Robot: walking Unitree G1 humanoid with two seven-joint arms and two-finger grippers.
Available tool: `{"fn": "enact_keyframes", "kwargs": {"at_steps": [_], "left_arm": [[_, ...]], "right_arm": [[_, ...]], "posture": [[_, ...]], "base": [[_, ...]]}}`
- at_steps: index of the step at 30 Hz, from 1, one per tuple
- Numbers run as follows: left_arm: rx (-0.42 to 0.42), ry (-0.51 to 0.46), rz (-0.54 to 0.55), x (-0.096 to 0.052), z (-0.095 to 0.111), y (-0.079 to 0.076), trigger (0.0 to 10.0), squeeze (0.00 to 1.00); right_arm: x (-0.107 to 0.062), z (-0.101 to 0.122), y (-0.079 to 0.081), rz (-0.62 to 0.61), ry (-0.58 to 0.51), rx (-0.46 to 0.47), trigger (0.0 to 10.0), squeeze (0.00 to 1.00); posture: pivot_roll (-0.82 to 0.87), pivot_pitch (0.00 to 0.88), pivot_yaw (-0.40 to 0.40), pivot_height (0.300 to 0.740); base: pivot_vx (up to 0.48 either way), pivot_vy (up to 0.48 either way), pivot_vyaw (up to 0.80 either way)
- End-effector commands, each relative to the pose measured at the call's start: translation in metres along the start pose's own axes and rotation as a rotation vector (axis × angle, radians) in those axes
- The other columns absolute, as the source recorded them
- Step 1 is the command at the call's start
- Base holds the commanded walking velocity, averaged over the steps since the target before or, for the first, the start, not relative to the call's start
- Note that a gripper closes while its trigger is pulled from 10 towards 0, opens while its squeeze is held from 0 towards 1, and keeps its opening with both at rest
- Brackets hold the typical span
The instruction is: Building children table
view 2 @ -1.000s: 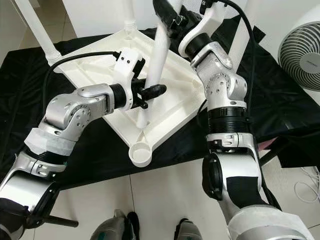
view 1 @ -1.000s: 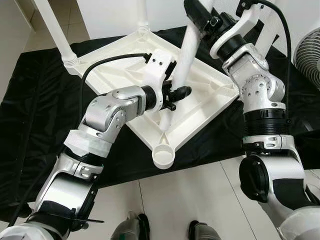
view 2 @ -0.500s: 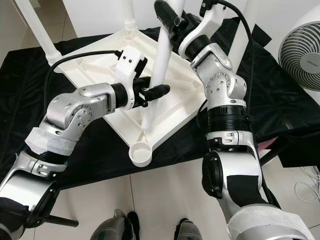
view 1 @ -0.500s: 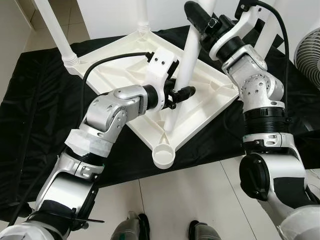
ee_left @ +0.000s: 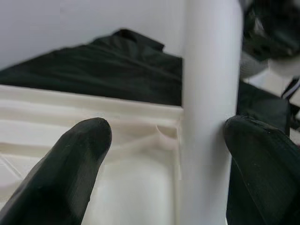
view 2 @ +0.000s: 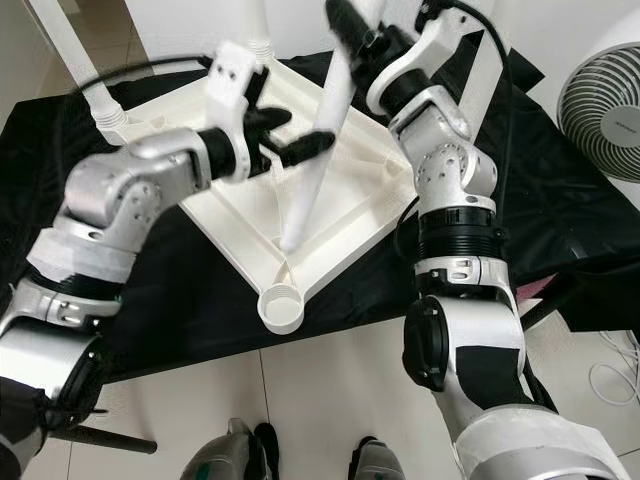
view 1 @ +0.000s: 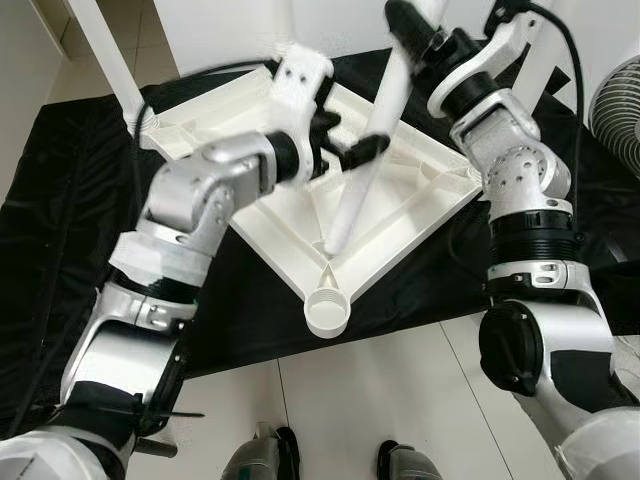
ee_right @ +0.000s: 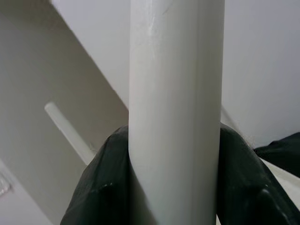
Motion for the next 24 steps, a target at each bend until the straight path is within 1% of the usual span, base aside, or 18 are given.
{"fn": "enact_keyframes", "kwargs": {"at_steps": [1,3,4,7,10,12,14,15,17,19,22,23,24], "left_arm": [[-0.023,-0.026,-0.031,-0.007,0.013,0.004,10.0,0.0],[-0.021,-0.051,-0.019,-0.01,0.02,0.008,10.0,0.0],[-0.021,-0.051,-0.019,-0.01,0.02,0.008,10.0,0.0],[-0.019,-0.096,0.01,-0.016,0.034,0.015,10.0,0.0],[-0.018,-0.106,0.013,-0.018,0.038,0.016,10.0,0.0],[-0.044,-0.148,0.032,-0.022,0.047,0.019,10.0,0.0],[-0.051,-0.16,0.037,-0.024,0.049,0.02,10.0,0.0],[-0.059,-0.175,0.044,-0.026,0.051,0.021,10.0,0.0],[-0.07,-0.188,0.041,-0.029,0.052,0.019,10.0,0.0],[-0.086,-0.195,0.033,-0.029,0.051,0.016,10.0,0.0],[-0.092,-0.197,0.03,-0.029,0.051,0.015,10.0,0.0],[-0.092,-0.194,0.017,-0.028,0.049,0.011,10.0,0.0],[-0.093,-0.193,0.011,-0.027,0.048,0.009,10.0,0.0]], "right_arm": [[0.005,0.006,0.001,-0.016,-0.039,0.054,10.0,0.0],[0.005,0.006,-0.001,-0.027,-0.041,0.066,10.0,0.0],[0.005,0.006,-0.001,-0.027,-0.041,0.066,10.0,0.0],[0.004,0.008,-0.005,-0.051,-0.063,0.058,10.0,0.0],[0.004,0.008,-0.006,-0.057,-0.07,0.057,10.0,0.0],[0.003,0.004,-0.01,-0.084,-0.086,0.098,10.0,0.0],[0.003,0.003,-0.011,-0.092,-0.09,0.109,10.0,0.0],[0.002,-0.002,-0.012,-0.108,-0.097,0.145,10.0,0.0],[0.0,-0.012,-0.012,-0.129,-0.1,0.178,10.0,0.0],[0.001,-0.021,-0.009,-0.134,-0.078,0.201,10.0,0.0],[0.001,-0.024,-0.008,-0.135,-0.07,0.208,10.0,0.0],[0.004,-0.026,-0.003,-0.111,-0.066,0.25,10.0,0.0],[0.005,-0.027,-0.001,-0.101,-0.066,0.268,10.0,0.0]], "posture": [[-0.08,0.109,0.095,0.74],[-0.08,0.106,0.093,0.74],[-0.08,0.106,0.093,0.74],[-0.08,0.106,0.093,0.74],[-0.08,0.106,0.093,0.74],[-0.08,0.099,0.092,0.74],[-0.08,0.099,0.092,0.74],[-0.08,0.096,0.091,0.74],[-0.08,0.097,0.091,0.74],[-0.08,0.095,0.088,0.74],[-0.08,0.095,0.088,0.74],[-0.07,0.095,0.086,0.74],[-0.07,0.095,0.086,0.74]], "base": [[0.0,0.0,0.0],[0.0,0.0,0.0],[0.0,0.0,0.0],[0.0,0.0,0.0],[0.0,0.0,0.0],[0.0,0.0,0.0],[0.0,0.0,0.0],[0.0,0.0,0.0],[0.0,0.0,0.0],[0.0,0.0,0.0],[0.0,0.0,0.0],[0.0,0.0,0.0],[0.0,0.0,0.0]]}}
Point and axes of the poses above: a point about 5 cm out from each wrist's last joint towards the gripper, its own x axis pointing out of the wrist towards the gripper, its own z axis along the axis of the wrist's last joint, y = z × x, the point moved 3 cm from there along x, pointing out of the wrist towards the gripper, and after that the axes turned 15 degrees about -x, right-handed, at the moved point
